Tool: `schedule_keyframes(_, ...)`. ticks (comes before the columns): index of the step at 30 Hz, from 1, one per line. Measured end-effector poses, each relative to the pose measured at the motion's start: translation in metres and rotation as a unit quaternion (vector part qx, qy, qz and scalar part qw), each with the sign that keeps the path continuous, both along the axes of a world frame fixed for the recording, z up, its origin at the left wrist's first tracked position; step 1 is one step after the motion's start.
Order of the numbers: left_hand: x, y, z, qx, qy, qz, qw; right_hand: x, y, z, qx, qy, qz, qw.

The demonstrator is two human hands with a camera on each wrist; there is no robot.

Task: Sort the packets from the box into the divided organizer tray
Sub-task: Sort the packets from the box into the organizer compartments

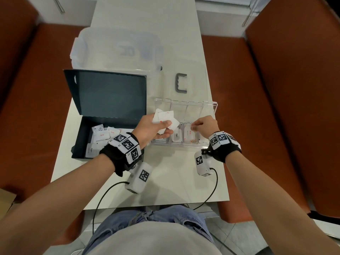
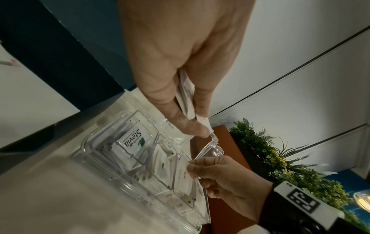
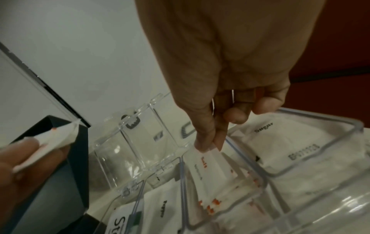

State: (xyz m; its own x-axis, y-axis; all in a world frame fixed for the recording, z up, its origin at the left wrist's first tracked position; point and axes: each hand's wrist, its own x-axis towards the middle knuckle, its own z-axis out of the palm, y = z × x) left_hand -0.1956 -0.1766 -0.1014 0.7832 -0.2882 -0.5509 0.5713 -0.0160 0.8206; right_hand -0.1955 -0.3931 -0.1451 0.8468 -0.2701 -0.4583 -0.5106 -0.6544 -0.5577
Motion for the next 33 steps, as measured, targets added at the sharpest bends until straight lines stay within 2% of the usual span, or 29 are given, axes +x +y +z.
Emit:
schedule_keyframes(5, -0.001, -0.002, -0.001, -0.009, -0.001, -0.002, 1.000, 0.000, 0.010, -0.003, -0.052, -0.013, -0.009, 0.999)
schedule_keyframes(13, -0.002, -0.002, -0.003, -0.017, 0.004, 0.002, 1.000, -0.005, 0.016, -0.005, -0.174, -0.039, 0.064, 0.982)
schedule_keyframes(15, -0.003, 0.000, -0.003, -0.018, 0.006, 0.003, 1.000, -0.007, 0.012, -0.004, -0.204, -0.056, 0.097, 0.973)
schedule_keyframes(17, -0.004, 0.001, -0.004, -0.019, 0.009, 0.006, 1.000, -0.009, 0.008, -0.004, -0.235, -0.060, 0.165, 0.956)
schedule_keyframes(20, -0.005, 0.001, -0.006, -0.021, 0.014, 0.007, 1.000, -0.013, 0.007, -0.004, -0.289, -0.038, 0.278, 0.915)
schedule_keyframes(22, -0.005, 0.000, -0.006, -0.021, 0.017, 0.005, 1.000, -0.015, 0.008, -0.006, -0.319, -0.025, 0.315, 0.893)
schedule_keyframes(26, -0.005, -0.001, -0.004, -0.022, 0.019, 0.005, 1.000, -0.012, 0.011, -0.010, -0.352, -0.021, 0.353, 0.867)
schedule_keyframes(33, -0.004, 0.001, -0.003, -0.022, 0.018, 0.014, 1.000, -0.011, 0.009, -0.016, -0.357, -0.025, 0.348, 0.866)
